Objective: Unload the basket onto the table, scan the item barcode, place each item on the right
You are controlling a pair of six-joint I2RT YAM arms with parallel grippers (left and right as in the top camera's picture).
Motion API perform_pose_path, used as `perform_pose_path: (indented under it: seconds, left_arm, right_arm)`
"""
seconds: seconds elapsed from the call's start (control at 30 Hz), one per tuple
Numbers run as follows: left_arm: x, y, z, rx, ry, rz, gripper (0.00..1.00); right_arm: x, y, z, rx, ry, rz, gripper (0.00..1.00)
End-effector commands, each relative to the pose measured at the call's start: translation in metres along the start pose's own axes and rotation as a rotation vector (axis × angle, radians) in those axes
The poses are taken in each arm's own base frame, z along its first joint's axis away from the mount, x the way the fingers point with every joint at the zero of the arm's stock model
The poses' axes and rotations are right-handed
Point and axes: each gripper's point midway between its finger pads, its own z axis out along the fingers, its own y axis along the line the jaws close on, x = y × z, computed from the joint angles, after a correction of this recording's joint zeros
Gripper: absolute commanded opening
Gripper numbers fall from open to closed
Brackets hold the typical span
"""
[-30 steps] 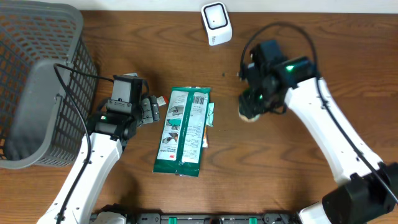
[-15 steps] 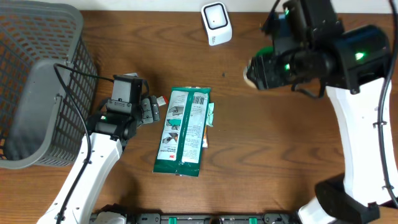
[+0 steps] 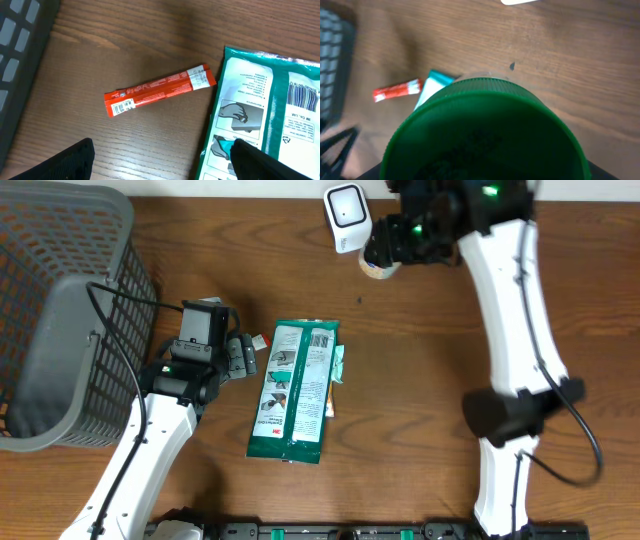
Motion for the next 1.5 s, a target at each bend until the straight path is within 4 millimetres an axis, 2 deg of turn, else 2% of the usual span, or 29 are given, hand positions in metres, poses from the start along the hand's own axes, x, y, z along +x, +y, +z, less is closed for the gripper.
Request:
perform_pose_path:
  seconds: [0.0, 0.1, 0.2, 0.3, 0.4, 0.67, 0.9, 1.23, 1.33, 1.47]
  left_arm:
    - [-0.007, 0.000, -0.002, 0.000, -0.015, -0.012, 0.88]
    - [-0.007, 0.000, -0.002, 0.000, -0.015, -0.012, 0.88]
    - [-0.007, 0.000, -0.002, 0.000, -0.015, -0.011, 0.88]
    - [-0.007, 0.000, -0.002, 0.000, -0.015, -0.012, 0.88]
    - [-0.007, 0.000, -0.002, 0.000, -0.015, -0.012, 0.88]
    - [-0.007, 0.000, -0.002, 0.000, -0.015, -0.012, 0.88]
    - [-0.007, 0.000, -0.002, 0.000, -0.015, -0.012, 0.88]
    - [-0.007, 0.000, -0.003, 0.000, -0.015, -0.011, 0.88]
    - [-0.007, 0.000, -0.002, 0.000, -0.015, -0.012, 0.88]
    - [-0.007, 0.000, -0.002, 0.000, -0.015, -0.012, 0.88]
  right_arm:
    - [-0.012, -0.007, 0.039, -0.031, 0.021, 0.023, 0.01]
    - [-0.015, -0.012, 0.067, -0.036, 0.041, 0.028, 0.01]
    - [-0.010, -0.016, 0.078, -0.030, 0.074, 0.032, 0.01]
    - [0.009, -0.018, 0.075, -0.019, 0.148, 0.003, 0.01]
    - [0.044, -0.030, 0.065, 0.042, 0.293, -0.030, 0.01]
    - [0.058, -0.031, 0.075, 0.049, 0.351, -0.022, 0.01]
    - [0.092, -0.031, 0.098, 0.059, 0.490, -0.058, 0.01]
    - [0.152, -0.062, 0.110, 0.142, 0.714, -0.013, 0.01]
    - [0.162, -0.072, 0.112, 0.185, 0.752, -0.016, 0.01]
    - [0.162, -0.077, 0.112, 0.209, 0.748, -0.025, 0.02]
